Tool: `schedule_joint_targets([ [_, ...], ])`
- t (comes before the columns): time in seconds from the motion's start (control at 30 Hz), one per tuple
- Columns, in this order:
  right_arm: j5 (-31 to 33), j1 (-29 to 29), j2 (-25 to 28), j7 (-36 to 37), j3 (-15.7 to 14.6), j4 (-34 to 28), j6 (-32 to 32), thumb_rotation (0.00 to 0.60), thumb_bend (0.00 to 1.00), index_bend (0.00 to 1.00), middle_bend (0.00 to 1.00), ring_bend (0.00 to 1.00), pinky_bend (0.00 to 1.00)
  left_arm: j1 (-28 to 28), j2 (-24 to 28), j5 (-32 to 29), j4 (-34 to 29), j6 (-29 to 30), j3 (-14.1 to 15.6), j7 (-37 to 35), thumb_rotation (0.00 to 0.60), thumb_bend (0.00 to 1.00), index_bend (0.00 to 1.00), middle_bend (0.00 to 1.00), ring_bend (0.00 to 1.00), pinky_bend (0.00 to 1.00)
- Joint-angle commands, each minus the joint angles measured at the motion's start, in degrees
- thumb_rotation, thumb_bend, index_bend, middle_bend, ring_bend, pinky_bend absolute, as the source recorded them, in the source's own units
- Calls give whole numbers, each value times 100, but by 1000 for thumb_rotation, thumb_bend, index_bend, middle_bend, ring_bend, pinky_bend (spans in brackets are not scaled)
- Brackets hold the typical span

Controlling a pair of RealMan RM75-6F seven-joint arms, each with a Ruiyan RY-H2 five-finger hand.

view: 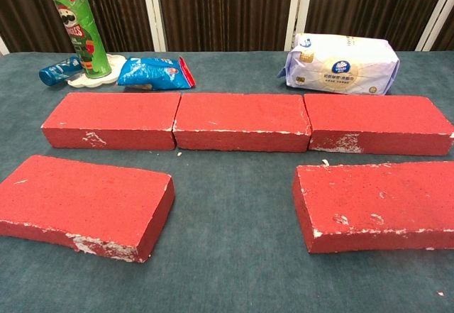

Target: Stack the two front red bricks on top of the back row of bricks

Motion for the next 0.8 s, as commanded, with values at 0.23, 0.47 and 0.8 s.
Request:
schedule_joint_targets([
  [0.23, -49, 48, -31, -10, -22, 13, -84, 600, 0, 259, 150, 69, 0, 49, 90, 203, 40, 156, 29, -423, 600, 269, 0, 0, 0, 0],
  [0.47, -90, 44, -58, -25, -33, 13, -57, 600, 0, 263, 150, 69, 0, 47, 114, 210, 67, 142, 33, -469, 600, 268, 0, 0, 0, 0],
  [0.8, 107, 114, -1, -5, -24, -51, -298, 600, 0, 273, 150, 69, 0, -342, 1103, 380, -1024, -662, 192, -429, 600, 251, 0, 0, 0, 0],
])
